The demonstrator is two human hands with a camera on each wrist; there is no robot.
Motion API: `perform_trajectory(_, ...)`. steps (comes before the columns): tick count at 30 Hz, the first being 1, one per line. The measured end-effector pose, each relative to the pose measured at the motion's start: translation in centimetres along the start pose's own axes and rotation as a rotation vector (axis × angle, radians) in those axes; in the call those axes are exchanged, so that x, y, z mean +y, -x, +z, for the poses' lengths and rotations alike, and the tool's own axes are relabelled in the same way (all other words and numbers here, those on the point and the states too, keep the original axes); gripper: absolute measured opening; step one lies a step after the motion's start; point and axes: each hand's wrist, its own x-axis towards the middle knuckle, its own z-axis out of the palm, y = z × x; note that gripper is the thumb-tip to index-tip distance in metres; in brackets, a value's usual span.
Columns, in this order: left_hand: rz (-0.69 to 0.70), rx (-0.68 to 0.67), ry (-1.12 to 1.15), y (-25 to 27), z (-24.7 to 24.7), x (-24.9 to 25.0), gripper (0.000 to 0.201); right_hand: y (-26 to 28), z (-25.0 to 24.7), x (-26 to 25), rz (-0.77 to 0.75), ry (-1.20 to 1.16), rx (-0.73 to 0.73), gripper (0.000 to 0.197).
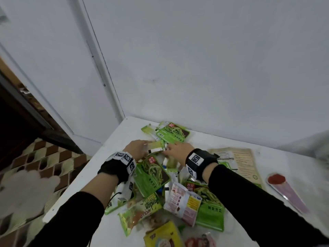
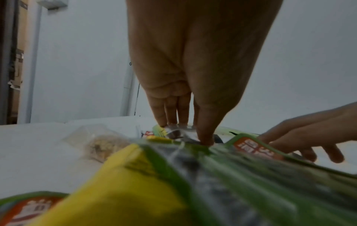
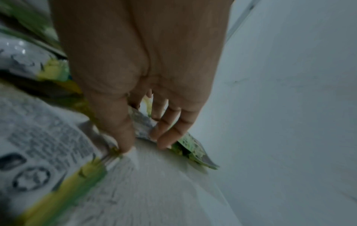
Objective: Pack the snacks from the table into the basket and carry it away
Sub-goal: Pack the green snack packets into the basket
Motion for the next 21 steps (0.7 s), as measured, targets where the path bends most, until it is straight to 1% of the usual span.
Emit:
perform_trajectory(2,-0.019,-0.004,-0.01,-0.2,-0.1,-0.4,0.049,0.1,0.5,0.2,0.001,0.069,0.071,0.05)
perform_trajectory(4,-0.014,0.009,0.013,-0.1,-0.4,-0.5,0.043,1.0,0.9,0.6,0.038,0.05,0.176,0.039)
perform_trajectory(6,0.006,0.057,0.031,0.2,-1.2,-0.1,0.031,2.5,1.0,1.4,0.115,-0.085,0.283,0.04)
perform_trajectory(8,0.039,0.136,-0.028,0.9,-2.5,0.9,0.026,4.7,1.0,2.2,0.221,-0.25,0.399,0.038)
perform_trajectory(9,0.065,0.172,-0.043,1.2,-3.3,1.7,0.028,6.1,0.9,2.6,0.282,-0.309,0.442,0.037)
perform_trajectory(11,0.148,0.194,0.02,1.8,-4.8,3.9,0.038,9.3,0.6,3.0,0.374,-0.397,0.479,0.038)
perform_trajectory(12,0.189,0.183,0.05,2.2,-5.5,5.4,0.044,11.2,0.4,3.1,0.397,-0.452,0.478,0.04)
perform_trajectory(13,0.227,0.17,0.071,2.4,-6.0,7.1,0.046,13.4,0.2,3.3,0.409,-0.52,0.485,0.042)
perform_trajectory(14,0.271,0.164,0.101,2.7,-6.5,9.0,0.041,15.6,0.1,3.5,0.418,-0.609,0.492,0.041)
perform_trajectory(16,0.371,0.149,0.218,3.4,-7.1,13.5,0.027,20.0,0.3,4.1,0.432,-0.859,0.492,0.039)
perform_trajectory(17,0.424,0.141,0.278,3.8,-7.2,16.0,0.023,22.3,0.6,4.6,0.444,-0.979,0.488,0.042)
perform_trajectory(19,0.526,0.108,0.333,4.3,-6.9,21.6,0.024,27.0,1.5,5.8,0.496,-1.155,0.491,0.046)
perform_trajectory(21,0.601,0.048,0.355,4.8,-6.3,27.3,0.026,31.7,2.7,7.1,0.571,-1.233,0.523,0.05)
